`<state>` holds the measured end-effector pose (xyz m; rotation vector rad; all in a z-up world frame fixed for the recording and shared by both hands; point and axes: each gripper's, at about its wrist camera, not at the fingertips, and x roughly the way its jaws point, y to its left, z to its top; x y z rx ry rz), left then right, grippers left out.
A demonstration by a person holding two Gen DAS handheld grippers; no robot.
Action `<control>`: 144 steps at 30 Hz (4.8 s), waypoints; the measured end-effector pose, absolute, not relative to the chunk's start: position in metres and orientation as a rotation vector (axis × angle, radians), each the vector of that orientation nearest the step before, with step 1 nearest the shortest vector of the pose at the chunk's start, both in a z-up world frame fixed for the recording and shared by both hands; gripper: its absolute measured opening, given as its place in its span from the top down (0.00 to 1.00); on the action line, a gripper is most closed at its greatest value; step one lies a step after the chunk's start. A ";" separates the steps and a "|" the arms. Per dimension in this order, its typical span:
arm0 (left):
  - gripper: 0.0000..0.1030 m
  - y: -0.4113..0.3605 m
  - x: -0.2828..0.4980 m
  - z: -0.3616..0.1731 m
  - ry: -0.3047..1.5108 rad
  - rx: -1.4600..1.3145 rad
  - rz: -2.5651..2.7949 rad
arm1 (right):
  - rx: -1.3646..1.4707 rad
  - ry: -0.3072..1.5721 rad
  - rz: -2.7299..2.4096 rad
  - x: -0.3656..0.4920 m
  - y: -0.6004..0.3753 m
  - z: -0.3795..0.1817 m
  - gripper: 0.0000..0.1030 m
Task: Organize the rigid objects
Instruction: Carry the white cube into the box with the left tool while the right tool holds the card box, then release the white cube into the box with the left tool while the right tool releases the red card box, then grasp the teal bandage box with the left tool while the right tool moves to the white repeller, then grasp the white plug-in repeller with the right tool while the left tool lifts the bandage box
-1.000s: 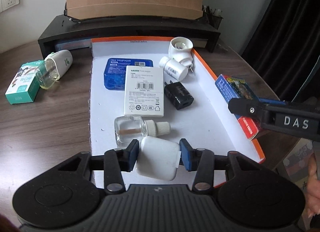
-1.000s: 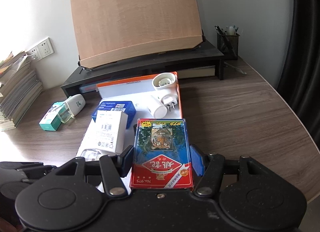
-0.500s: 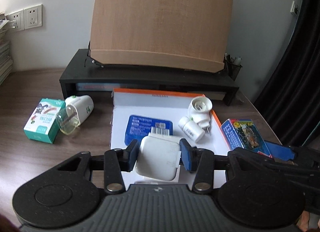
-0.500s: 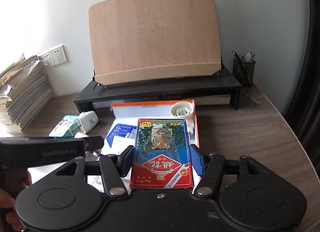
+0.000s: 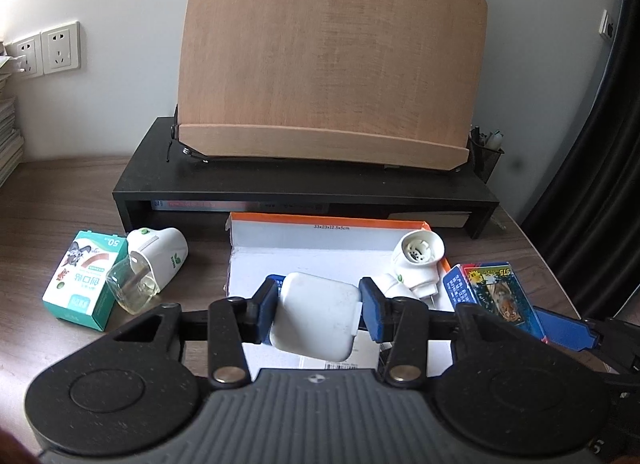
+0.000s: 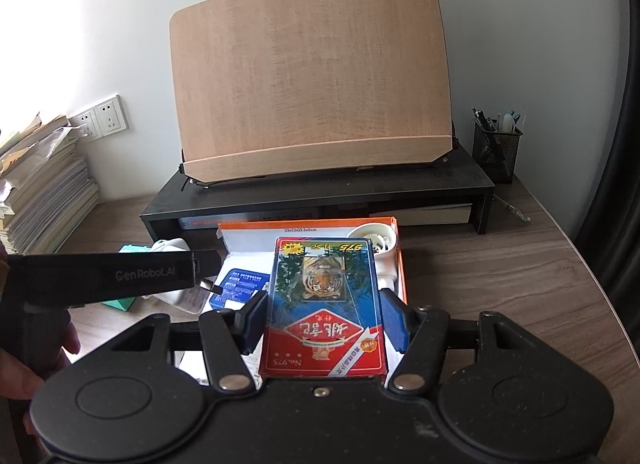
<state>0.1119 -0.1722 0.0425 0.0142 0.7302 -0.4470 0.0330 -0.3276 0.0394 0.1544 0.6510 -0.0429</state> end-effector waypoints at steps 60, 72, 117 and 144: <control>0.54 -0.233 0.212 -0.010 0.868 0.080 -0.485 | 0.149 0.731 -0.053 0.084 -0.331 0.003 0.31; 0.19 -0.198 0.183 0.019 0.820 0.089 -0.410 | 0.144 0.671 -0.070 0.069 -0.317 0.025 0.23; 0.11 -0.002 0.243 -0.021 0.910 -0.025 -0.204 | 0.132 0.765 -0.028 0.094 -0.182 0.010 0.20; 0.31 0.065 0.204 -0.016 0.852 -0.013 -0.218 | 0.174 0.932 0.084 0.241 -0.126 -0.043 0.17</control>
